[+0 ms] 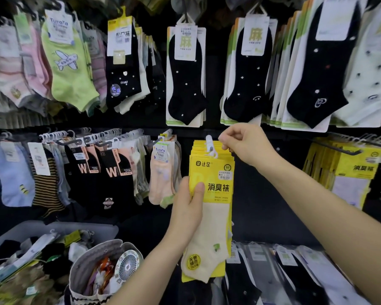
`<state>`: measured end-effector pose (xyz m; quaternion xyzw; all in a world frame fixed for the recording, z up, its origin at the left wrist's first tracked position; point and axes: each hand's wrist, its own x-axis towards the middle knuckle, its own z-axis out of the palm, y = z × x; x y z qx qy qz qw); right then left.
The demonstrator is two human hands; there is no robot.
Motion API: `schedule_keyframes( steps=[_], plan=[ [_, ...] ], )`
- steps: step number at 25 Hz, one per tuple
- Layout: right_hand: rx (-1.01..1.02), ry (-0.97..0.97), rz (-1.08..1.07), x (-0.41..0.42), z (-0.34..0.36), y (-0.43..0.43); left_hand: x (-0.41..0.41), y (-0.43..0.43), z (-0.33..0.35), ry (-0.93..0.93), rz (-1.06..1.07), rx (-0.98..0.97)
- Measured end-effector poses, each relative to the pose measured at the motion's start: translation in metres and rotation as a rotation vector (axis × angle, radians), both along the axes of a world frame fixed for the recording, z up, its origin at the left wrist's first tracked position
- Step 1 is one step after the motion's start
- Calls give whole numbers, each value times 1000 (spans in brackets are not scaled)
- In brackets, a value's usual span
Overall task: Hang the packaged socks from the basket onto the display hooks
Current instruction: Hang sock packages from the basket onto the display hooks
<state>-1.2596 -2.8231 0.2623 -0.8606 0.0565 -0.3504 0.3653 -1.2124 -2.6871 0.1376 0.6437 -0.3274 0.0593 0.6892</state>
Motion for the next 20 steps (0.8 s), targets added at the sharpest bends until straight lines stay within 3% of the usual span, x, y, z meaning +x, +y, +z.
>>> schedule_keyframes(
  steps=[4, 8, 11, 20],
  plan=[
    [-31, -12, 6, 1, -2, 0, -1, 0, -1, 26, -102, -42],
    [-118, 169, 74, -13, -10, -8, 0, 7, 3, 21, -186, -69],
    [-71, 234, 209, -21, -14, -11, 0, 8, 3, 41, -229, -63],
    [8, 11, 59, -2, -1, -17, 2, 3, 2, 167, -217, -71]
  ],
)
